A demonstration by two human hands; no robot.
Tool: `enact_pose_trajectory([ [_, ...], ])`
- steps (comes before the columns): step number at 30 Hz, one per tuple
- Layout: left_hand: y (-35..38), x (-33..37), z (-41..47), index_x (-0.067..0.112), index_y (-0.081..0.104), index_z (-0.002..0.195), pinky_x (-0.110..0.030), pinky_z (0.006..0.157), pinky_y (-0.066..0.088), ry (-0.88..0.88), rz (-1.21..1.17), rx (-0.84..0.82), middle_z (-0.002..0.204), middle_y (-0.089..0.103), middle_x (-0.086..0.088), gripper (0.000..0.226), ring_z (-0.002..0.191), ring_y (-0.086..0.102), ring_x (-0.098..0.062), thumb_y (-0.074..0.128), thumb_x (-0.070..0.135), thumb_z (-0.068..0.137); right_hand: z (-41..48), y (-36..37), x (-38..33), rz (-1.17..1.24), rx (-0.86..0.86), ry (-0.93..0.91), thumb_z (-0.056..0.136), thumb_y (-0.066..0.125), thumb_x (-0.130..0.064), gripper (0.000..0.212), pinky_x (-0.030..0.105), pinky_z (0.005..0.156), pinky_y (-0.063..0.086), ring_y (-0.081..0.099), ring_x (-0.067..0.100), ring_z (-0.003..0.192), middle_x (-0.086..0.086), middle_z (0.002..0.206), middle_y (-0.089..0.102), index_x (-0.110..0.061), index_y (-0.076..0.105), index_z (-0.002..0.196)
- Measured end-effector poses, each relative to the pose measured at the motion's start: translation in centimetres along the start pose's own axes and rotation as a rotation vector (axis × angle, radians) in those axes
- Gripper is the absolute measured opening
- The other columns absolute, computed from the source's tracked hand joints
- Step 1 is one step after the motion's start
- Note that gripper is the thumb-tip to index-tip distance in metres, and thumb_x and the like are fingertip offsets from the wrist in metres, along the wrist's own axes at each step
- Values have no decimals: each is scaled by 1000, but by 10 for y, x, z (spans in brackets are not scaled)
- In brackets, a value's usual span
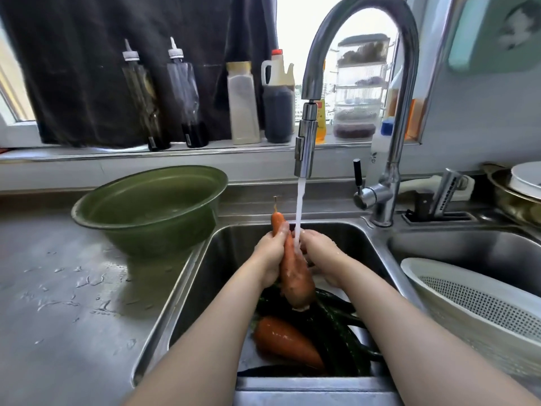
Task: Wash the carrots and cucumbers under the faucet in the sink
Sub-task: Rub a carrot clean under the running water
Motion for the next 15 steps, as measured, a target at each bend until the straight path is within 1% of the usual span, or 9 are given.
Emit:
enact_pose_trajectory([
  [2, 3, -1, 2, 7, 69, 116, -45, 84, 61, -23, -172, 9, 99, 77, -15, 41, 91, 75, -30, 57, 44, 103, 5, -1, 8, -51, -3, 36, 98, 54, -60, 45, 39, 82, 61, 73, 21, 90, 2, 100, 76, -23, 76, 108],
  [3, 3, 0, 3, 6, 67, 115, -46, 81, 61, -29, -250, 18, 102, 76, -16, 38, 91, 75, -31, 57, 41, 104, 3, 0, 11, -63, -23, 64, 97, 54, -64, 52, 42, 85, 62, 75, 25, 91, 7, 103, 78, -20, 77, 111],
  [5, 1, 3, 6, 7, 64, 113, -43, 70, 60, -5, -370, 39, 104, 72, -16, 26, 88, 73, -28, 59, 31, 104, -2, 4, 16, -15, -138, 148, 96, 51, -70, 67, 42, 68, 63, 75, 36, 82, 16, 102, 77, -11, 73, 116],
  [6, -2, 5, 7, 8, 63, 109, -40, 66, 60, 12, -415, 45, 102, 71, -14, 18, 84, 72, -26, 58, 25, 105, -5, 6, 19, 3, -197, 186, 95, 48, -72, 71, 41, 64, 62, 74, 38, 78, 19, 101, 76, -8, 71, 117],
  [7, -4, 6, 8, 10, 62, 105, -38, 62, 60, 24, -448, 39, 98, 69, -12, 12, 81, 71, -24, 57, 20, 105, -8, 8, 19, 10, -236, 210, 96, 47, -71, 71, 41, 66, 61, 73, 38, 77, 20, 99, 75, -8, 70, 117],
  [9, -8, 8, 6, 9, 61, 101, -38, 62, 60, 29, -477, 31, 91, 66, -11, 10, 77, 69, -23, 55, 14, 106, -11, 9, 19, 62, -264, 244, 100, 46, -62, 59, 43, 72, 61, 72, 33, 77, 19, 93, 74, -10, 67, 117],
  [12, -11, 11, 5, 7, 59, 117, -43, 74, 60, 74, -473, 37, 99, 66, -13, 13, 86, 68, -23, 54, 9, 105, -11, 6, 17, 111, -295, 241, 99, 56, -48, 48, 46, 86, 57, 70, 31, 86, 17, 102, 72, -11, 64, 127],
  [13, -10, 12, 5, 8, 59, 121, -43, 77, 59, 88, -472, 42, 103, 67, -13, 17, 90, 69, -23, 54, 8, 105, -13, 6, 18, 103, -318, 244, 98, 58, -43, 47, 45, 86, 56, 71, 31, 86, 16, 104, 73, -9, 62, 131],
  [15, -9, 11, 4, 9, 61, 120, -48, 87, 59, 107, -415, 38, 110, 69, -11, 16, 99, 70, -25, 53, 11, 106, -14, 3, 19, 104, -321, 244, 98, 59, -38, 43, 39, 76, 57, 74, 28, 80, 14, 99, 75, -10, 60, 130],
])
Point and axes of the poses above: each hand's wrist, its own z-axis towards the middle knuckle, its own y-axis out of the palm, x = y × z, the point moved 5 cm from there along z, towards the middle knuckle
